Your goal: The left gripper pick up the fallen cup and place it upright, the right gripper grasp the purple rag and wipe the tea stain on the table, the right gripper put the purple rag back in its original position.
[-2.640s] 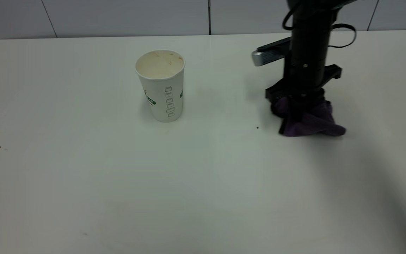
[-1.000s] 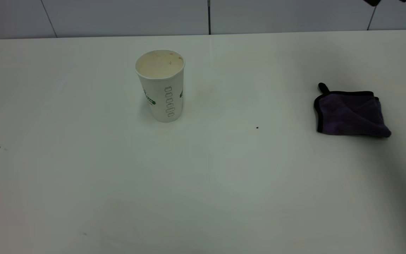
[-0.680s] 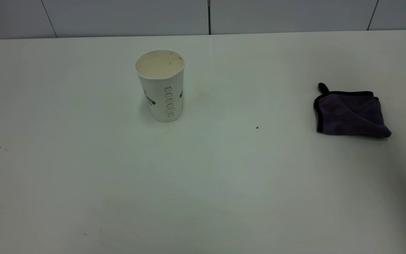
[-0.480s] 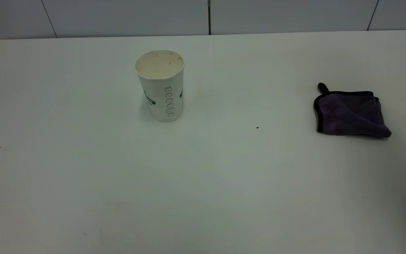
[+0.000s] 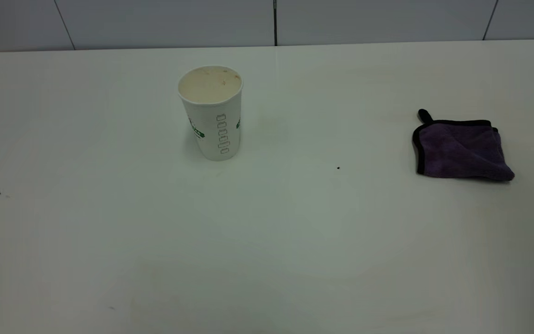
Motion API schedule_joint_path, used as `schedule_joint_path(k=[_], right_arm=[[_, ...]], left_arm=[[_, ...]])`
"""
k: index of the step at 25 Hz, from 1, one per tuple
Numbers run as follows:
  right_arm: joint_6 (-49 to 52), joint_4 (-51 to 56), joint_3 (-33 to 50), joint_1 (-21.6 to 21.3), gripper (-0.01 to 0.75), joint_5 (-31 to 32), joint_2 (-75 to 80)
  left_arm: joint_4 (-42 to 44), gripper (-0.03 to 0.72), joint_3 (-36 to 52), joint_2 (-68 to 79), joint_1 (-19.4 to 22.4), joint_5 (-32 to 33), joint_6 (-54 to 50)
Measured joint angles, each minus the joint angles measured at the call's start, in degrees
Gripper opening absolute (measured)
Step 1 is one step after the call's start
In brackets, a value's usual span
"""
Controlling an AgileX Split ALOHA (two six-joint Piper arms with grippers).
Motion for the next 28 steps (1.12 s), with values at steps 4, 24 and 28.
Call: schedule_joint_path(k=[4,24,28], right_arm=[[0.4,0.1,5.8,0.0,0.521,-0.7,-11.6],[0.6,1.4,6.1,-6.0,0.521,0.4,-36.9],[0.6,1.4,6.1,-8.9,0.521,0.5,-40.5]], left_arm=[[0.0,0.478,0.0,0.0,0.0,0.0,0.0],[0.0,0.478,0.0,0.0,0.0,0.1,0.0],[0.1,0.478,0.0,0.0,0.0,0.1,0.0]])
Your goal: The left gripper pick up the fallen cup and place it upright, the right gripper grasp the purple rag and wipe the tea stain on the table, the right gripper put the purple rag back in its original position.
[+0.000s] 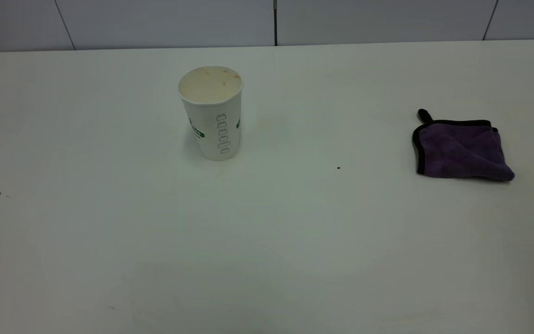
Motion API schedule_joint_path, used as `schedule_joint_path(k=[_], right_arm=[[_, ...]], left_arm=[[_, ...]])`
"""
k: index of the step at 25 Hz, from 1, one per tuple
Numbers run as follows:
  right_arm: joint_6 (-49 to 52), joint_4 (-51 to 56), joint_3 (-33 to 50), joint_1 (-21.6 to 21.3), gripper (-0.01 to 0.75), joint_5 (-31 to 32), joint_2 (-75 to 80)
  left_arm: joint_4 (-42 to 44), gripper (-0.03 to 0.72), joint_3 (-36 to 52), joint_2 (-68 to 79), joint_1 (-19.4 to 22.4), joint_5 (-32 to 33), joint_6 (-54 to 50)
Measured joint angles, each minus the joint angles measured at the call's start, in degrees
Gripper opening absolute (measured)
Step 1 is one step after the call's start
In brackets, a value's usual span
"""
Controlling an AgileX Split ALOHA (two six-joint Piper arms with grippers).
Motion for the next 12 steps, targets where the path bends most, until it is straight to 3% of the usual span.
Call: schedule_joint_path(k=[12], right_arm=[[0.0,0.1,0.0,-0.1,0.504,0.3,-1.4]], left_arm=[[0.1,0.478,0.0,0.0,0.0,0.0,0.0]])
